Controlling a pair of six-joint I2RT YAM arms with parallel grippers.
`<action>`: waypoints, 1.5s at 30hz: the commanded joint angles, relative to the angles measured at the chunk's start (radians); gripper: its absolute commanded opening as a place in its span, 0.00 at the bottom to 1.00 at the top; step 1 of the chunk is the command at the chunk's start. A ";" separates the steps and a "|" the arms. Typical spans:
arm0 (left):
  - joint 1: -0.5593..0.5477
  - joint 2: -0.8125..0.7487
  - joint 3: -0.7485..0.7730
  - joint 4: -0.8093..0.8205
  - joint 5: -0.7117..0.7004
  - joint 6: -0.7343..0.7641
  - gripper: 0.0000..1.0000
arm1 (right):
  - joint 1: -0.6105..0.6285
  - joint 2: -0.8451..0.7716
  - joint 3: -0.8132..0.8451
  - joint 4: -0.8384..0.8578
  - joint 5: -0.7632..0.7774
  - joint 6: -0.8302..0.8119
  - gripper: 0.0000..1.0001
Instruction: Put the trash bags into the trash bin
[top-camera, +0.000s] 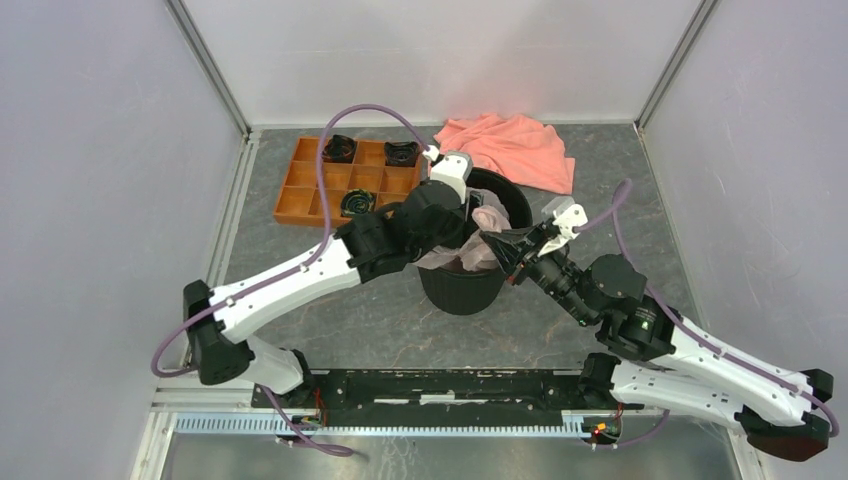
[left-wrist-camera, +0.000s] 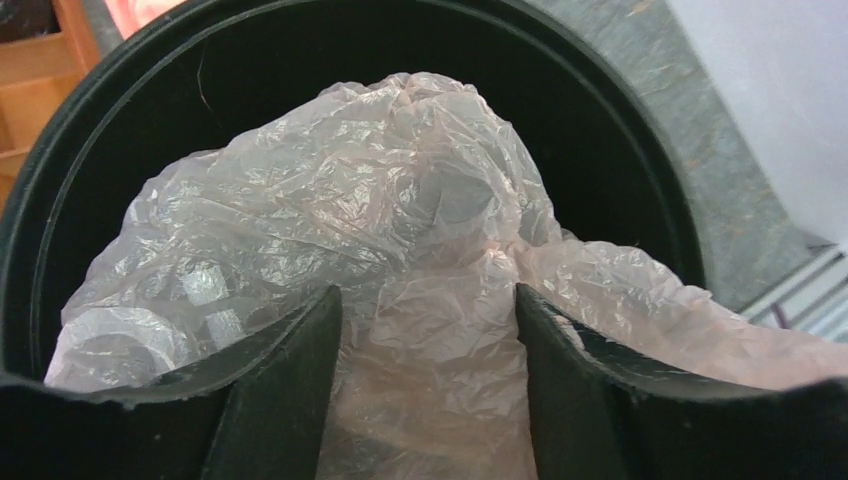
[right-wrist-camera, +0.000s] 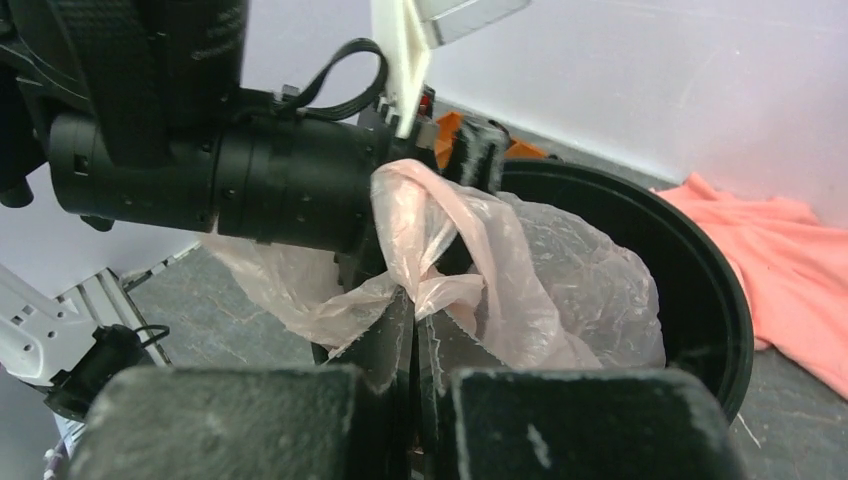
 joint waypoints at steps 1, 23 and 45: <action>-0.001 0.077 0.097 -0.050 -0.083 0.000 0.72 | -0.003 0.013 0.050 -0.036 0.063 0.047 0.01; -0.001 -0.310 0.076 0.098 -0.250 0.180 1.00 | 0.000 0.071 0.150 -0.200 0.475 0.130 0.01; -0.001 -0.404 -0.112 0.053 -0.161 0.091 1.00 | -0.590 0.435 0.398 -0.134 -0.774 0.232 0.01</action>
